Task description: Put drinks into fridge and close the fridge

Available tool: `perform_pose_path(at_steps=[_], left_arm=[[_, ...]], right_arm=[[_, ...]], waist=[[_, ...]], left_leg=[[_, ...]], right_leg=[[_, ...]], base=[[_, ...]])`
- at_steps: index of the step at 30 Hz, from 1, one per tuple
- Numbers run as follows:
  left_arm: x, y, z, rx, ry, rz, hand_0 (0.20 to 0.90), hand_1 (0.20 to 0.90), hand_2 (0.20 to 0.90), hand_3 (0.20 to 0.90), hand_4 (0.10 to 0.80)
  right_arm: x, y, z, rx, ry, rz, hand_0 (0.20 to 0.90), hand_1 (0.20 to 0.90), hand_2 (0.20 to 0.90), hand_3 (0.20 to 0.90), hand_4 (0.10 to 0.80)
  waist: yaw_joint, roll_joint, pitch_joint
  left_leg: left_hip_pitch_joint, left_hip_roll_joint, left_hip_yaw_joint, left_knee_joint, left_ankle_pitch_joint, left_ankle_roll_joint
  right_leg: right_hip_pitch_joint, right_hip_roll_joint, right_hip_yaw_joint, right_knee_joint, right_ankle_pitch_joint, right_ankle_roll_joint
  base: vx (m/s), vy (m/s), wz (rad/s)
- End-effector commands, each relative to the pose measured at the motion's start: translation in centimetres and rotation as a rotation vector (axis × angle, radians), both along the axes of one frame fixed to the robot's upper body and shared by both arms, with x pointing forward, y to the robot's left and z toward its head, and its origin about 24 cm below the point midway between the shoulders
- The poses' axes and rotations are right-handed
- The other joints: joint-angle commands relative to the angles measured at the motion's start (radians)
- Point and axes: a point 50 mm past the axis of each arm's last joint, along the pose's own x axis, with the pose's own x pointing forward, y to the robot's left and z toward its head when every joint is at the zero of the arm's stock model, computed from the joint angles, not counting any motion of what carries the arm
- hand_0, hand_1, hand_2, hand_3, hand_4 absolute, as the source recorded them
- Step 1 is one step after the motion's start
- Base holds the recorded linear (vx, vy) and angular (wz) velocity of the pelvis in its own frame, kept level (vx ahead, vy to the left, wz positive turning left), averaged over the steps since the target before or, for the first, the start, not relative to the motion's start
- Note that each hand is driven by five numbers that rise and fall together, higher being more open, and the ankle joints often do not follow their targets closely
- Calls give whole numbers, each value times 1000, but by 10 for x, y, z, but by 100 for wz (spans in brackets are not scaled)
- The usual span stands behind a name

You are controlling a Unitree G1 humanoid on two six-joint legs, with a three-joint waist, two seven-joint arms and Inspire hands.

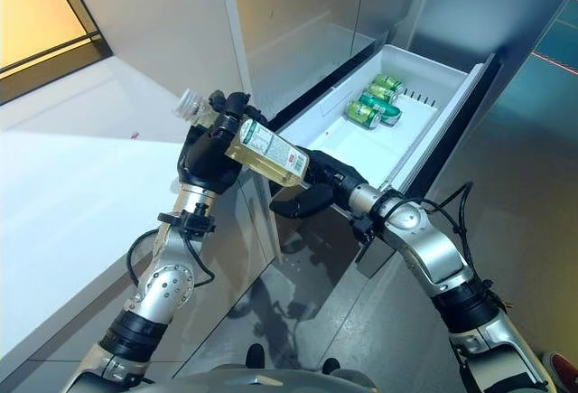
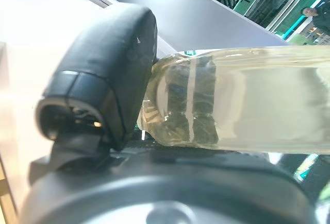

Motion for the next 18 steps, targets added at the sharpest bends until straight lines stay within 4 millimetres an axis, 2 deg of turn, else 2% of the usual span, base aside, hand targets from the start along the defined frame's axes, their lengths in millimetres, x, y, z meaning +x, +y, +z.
perform_pose_path(at_steps=[1, 10, 18], left_arm=[[3, -13, 62, -39, -329, -10, 300, 300, 300, 200, 100], [6, -13, 58, 14, -308, 22, 300, 300, 300, 200, 100], [11, -7, 53, 98, -277, 97, 300, 300, 300, 200, 100]], right_arm=[[8, 16, 73, 129, -292, 64, 900, 900, 900, 900, 800], [6, 17, 77, 137, -303, 91, 900, 900, 900, 900, 800], [4, 12, 76, 52, -317, 123, 900, 900, 900, 900, 800]], waist=[[3, 8, -84], [2, 7, -84], [-2, 5, -84]], left_leg=[[33, -73, 3, 6, -125, 55], [34, -74, 8, 10, -128, 56], [36, -70, 31, 16, -131, 57]], right_leg=[[-50, 54, -24, 131, -89, 11], [-49, 52, -27, 137, -94, 10], [-50, 47, -39, 145, -98, 10]], base=[[0, 0, 0], [0, 0, 0], [0, 0, 0]])
